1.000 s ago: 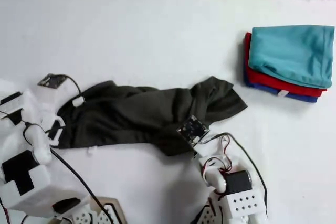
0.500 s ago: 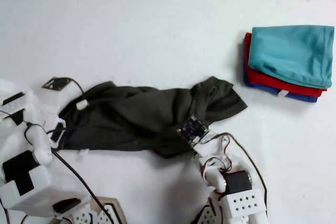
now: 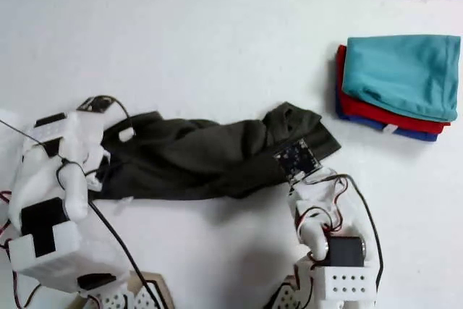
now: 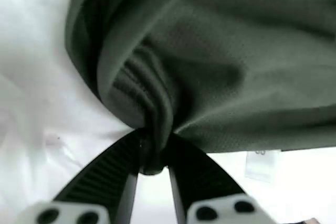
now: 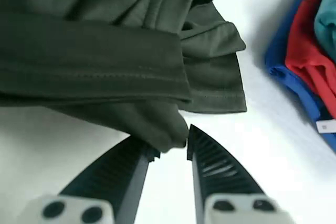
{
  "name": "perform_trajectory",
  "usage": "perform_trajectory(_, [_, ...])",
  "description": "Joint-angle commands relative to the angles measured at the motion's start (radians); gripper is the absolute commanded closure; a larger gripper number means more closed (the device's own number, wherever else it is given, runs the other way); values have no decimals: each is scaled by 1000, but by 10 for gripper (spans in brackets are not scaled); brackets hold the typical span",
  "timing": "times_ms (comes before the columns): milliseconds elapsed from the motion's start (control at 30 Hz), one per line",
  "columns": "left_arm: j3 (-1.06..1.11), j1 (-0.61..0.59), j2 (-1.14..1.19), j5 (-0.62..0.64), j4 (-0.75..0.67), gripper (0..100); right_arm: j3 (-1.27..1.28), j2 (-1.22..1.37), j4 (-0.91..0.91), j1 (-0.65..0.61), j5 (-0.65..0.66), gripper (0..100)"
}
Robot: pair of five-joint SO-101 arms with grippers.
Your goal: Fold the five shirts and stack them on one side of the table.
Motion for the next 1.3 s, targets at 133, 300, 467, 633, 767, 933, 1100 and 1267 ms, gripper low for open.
perform_trajectory(133, [-5,37,-3,15,-43,974,-172,-12,193,101,35,896])
perform_trajectory(300, [-5,37,-3,17,-40,974,-328,120,323,171,114,834])
perform_trajectory(467, [-5,37,-2,18,-41,974,-531,449,344,159,35,833])
perform_trajectory(633, [-5,37,-2,18,-43,974,-697,812,344,25,-55,833])
perform_trajectory(767, [-5,37,-2,18,-43,974,-799,1058,343,-113,-138,833])
perform_trajectory(933, [-4,35,-2,18,-43,974,-875,1305,343,-174,-199,851])
perform_trajectory(1100, [-4,35,-2,18,-43,974,-962,1448,343,-134,-203,851])
perform_trajectory(1267, [-4,35,-2,18,-43,974,-994,1523,320,-88,-203,851])
